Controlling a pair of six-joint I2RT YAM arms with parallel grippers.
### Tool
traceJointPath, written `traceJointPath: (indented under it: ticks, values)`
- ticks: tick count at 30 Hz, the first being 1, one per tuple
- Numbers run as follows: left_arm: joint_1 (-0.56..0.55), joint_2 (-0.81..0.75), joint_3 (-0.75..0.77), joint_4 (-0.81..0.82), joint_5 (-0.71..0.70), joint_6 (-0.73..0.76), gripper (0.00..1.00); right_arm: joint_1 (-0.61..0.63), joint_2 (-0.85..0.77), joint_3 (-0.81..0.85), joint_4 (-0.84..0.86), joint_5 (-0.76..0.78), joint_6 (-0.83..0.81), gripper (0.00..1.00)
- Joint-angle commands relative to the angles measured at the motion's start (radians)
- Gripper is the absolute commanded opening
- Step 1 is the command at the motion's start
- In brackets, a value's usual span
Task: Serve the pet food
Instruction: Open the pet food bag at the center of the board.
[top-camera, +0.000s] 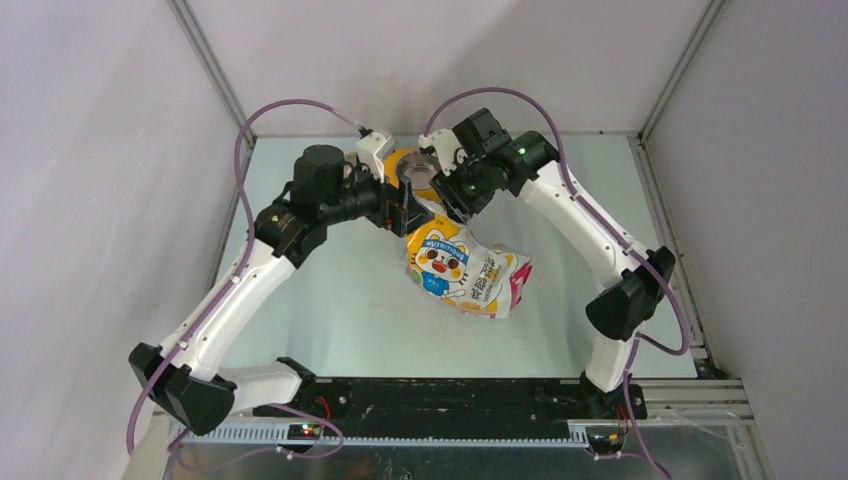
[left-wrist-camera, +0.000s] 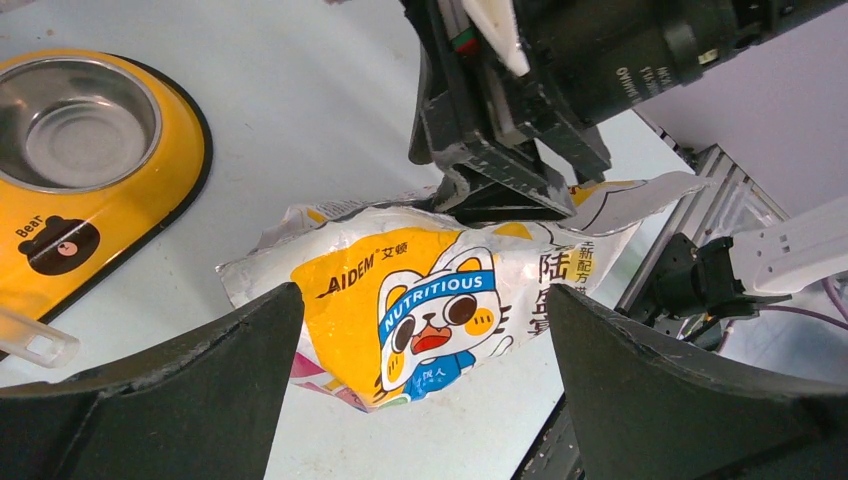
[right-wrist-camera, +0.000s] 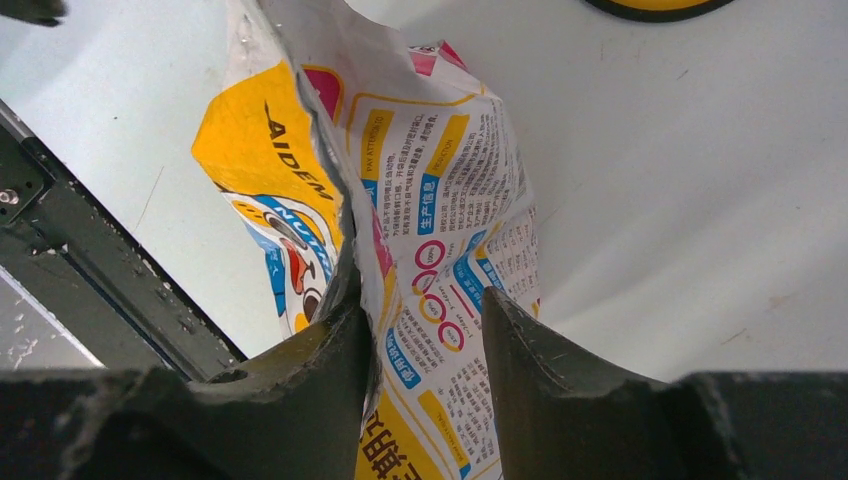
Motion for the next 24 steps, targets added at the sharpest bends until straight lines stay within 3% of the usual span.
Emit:
traceJointPath:
  ticks: [1, 10, 19, 24]
  values:
    - [0.011, -0.044, 0.02, 0.024, 0.006, 0.02, 1.0, -0.014, 0.024, 0.059, -0.045, 0.008, -0.012, 0.47]
    - [0.045, -0.064, 0.007, 0.04, 0.028, 0.009, 1.0, -0.02, 0.069, 0.089, -0.075, -0.122, -0.039, 0.45]
    - [0.078, -0.078, -0.008, 0.06, 0.063, -0.011, 1.0, -0.023, 0.051, 0.075, -0.09, -0.257, -0.067, 0.04]
    - [0.082, -0.08, -0.011, 0.064, 0.067, -0.018, 1.0, -0.033, 0.037, 0.086, -0.096, -0.316, -0.072, 0.0]
